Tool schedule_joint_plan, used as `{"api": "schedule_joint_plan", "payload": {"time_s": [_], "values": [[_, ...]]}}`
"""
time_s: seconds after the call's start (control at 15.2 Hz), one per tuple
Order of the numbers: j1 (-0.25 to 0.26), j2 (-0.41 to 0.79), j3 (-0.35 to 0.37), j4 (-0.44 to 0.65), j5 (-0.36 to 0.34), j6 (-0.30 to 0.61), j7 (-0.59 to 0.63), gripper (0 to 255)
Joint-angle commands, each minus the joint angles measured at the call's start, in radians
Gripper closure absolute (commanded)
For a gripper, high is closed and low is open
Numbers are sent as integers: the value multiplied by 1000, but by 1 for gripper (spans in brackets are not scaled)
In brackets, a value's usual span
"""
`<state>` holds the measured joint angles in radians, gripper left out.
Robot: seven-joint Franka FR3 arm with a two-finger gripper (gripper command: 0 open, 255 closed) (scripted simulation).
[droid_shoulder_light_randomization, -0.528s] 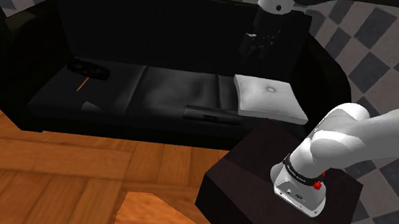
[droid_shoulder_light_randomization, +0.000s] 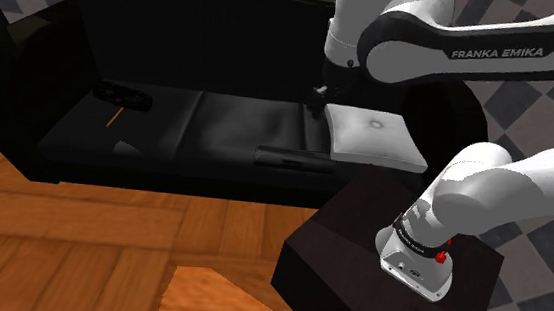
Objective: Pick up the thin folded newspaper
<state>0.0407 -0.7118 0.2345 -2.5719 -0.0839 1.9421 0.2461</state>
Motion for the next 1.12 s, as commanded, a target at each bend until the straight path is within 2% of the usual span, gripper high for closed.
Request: {"api": "schedule_joint_plan", "payload": {"time_s": [0.0, 0.26, 0.4, 0.53, 0.66, 0.79, 0.92, 0.99, 1.06], "values": [[1, 25, 61, -51, -49, 93, 36, 0], [-34, 116, 200, -122, -181, 268, 147, 0], [-79, 177, 282, -144, -276, 349, 227, 0], [-148, 249, 379, -153, -401, 418, 330, 0], [-244, 333, 492, -147, -564, 464, 464, 0], [-365, 438, 622, -122, -771, 466, 630, 0], [-475, 591, 744, -79, -1018, 386, 815, 0], [-504, 693, 781, -54, -1144, 307, 901, 0], [-508, 804, 794, -31, -1260, 212, 970, 0]]}}
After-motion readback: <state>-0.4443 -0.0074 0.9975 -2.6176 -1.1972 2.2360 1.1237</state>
